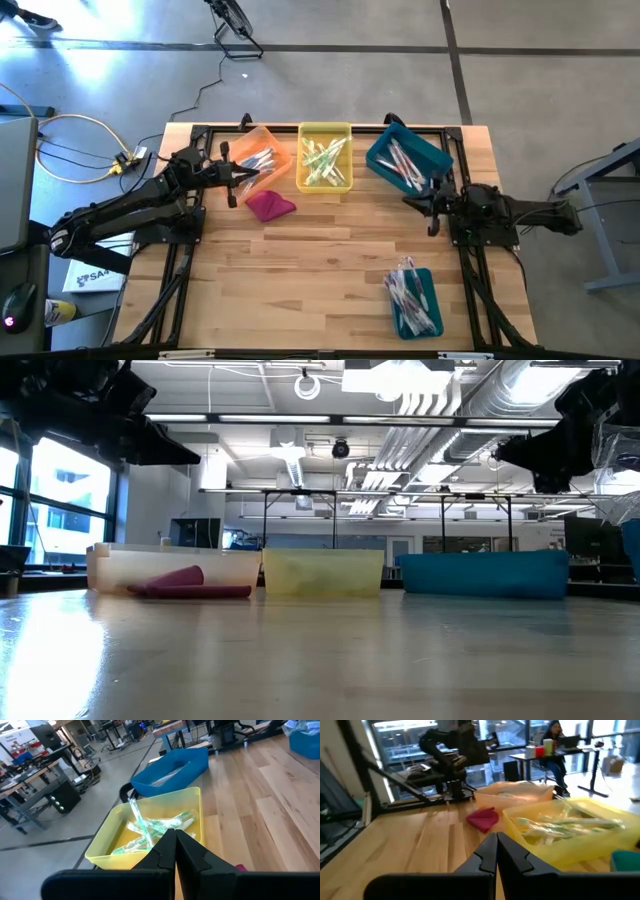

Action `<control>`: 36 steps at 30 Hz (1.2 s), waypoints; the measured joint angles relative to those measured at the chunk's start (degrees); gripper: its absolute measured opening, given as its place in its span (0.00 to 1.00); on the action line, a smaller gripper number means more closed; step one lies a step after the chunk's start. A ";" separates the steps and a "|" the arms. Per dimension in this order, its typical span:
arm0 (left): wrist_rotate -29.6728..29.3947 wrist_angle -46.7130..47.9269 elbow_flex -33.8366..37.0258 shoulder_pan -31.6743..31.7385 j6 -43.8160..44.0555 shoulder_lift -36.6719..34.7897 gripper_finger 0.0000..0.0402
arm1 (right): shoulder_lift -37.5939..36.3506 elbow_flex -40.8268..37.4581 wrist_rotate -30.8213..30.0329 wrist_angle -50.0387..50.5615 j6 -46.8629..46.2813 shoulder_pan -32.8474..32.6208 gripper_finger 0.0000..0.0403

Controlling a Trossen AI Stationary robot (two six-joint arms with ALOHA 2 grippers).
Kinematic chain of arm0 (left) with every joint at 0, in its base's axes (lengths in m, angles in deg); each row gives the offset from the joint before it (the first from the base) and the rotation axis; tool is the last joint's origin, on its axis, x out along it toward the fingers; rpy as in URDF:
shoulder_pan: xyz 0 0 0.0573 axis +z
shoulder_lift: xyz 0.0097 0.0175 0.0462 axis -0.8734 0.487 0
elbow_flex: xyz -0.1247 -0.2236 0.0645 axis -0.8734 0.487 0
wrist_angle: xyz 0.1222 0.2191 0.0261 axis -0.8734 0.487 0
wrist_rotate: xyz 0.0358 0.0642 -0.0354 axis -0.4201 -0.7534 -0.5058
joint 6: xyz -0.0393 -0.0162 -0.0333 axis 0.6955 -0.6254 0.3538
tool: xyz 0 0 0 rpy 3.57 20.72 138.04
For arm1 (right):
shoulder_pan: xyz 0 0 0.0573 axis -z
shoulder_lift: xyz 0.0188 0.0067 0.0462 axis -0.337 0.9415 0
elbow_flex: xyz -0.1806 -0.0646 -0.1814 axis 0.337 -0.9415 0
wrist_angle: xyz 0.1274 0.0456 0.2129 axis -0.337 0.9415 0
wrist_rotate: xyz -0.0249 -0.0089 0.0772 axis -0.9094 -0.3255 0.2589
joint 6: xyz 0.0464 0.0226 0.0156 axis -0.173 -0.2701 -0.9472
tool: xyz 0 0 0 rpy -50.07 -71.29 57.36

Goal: Pick & Place Toothbrushes
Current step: Return to home position

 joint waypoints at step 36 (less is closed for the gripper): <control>-0.22 0.66 0.00 0.01 -0.05 -0.31 0.00 | 0.70 -0.16 2.47 0.23 3.67 0.00 0.00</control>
